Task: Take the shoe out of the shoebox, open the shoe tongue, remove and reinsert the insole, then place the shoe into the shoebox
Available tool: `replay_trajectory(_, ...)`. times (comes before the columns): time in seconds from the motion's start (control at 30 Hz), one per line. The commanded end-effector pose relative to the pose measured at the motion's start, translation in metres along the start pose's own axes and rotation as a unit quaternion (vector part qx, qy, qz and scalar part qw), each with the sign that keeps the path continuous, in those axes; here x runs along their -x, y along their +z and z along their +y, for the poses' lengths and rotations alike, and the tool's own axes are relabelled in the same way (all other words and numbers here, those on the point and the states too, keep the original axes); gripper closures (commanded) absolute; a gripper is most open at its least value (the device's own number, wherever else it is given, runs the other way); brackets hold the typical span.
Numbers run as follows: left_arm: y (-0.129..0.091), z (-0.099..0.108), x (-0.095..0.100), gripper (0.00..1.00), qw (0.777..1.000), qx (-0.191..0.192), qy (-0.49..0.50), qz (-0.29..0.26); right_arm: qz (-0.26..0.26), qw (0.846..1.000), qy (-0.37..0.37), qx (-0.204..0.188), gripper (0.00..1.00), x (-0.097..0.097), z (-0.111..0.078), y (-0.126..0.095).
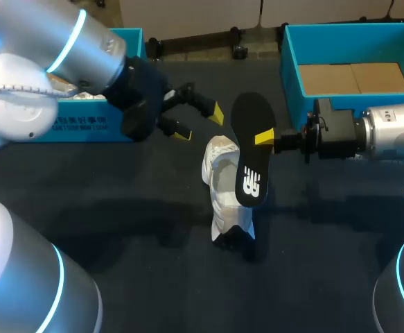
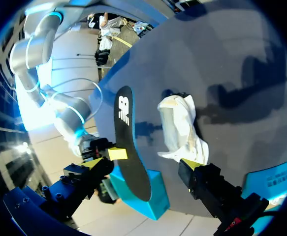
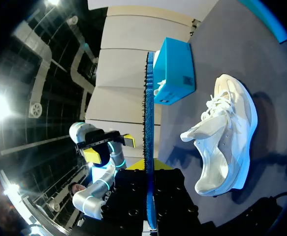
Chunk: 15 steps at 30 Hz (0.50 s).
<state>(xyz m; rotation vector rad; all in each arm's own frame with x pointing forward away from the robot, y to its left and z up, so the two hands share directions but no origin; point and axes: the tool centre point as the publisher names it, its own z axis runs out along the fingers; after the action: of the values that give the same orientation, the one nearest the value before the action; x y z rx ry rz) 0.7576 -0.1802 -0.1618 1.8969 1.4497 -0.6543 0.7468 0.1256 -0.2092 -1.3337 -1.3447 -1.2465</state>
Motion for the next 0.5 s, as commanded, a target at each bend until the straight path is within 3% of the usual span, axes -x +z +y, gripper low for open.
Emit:
replay_trajectory(0.03,-0.0015,-0.0053,-0.006,0.0,0.991,0.004,0.002,-0.136,-0.003,1.0,0.001,-0.005,1.0,-0.0025,0.0009,-0.0009)
replay_trajectory(0.4,-0.0015,-0.0053,-0.006,0.0,0.991,0.004,0.002,-0.136,-0.003,1.0,0.007,-0.016,1.0,-0.0086,-0.0025,-0.0006)
replay_trajectory(0.5,0.0061,0.0007,-0.0053,0.0,0.986,0.017,-0.018,-0.167,-0.003,1.0,0.006,-0.015,1.0,-0.0114,-0.0031,0.0001)
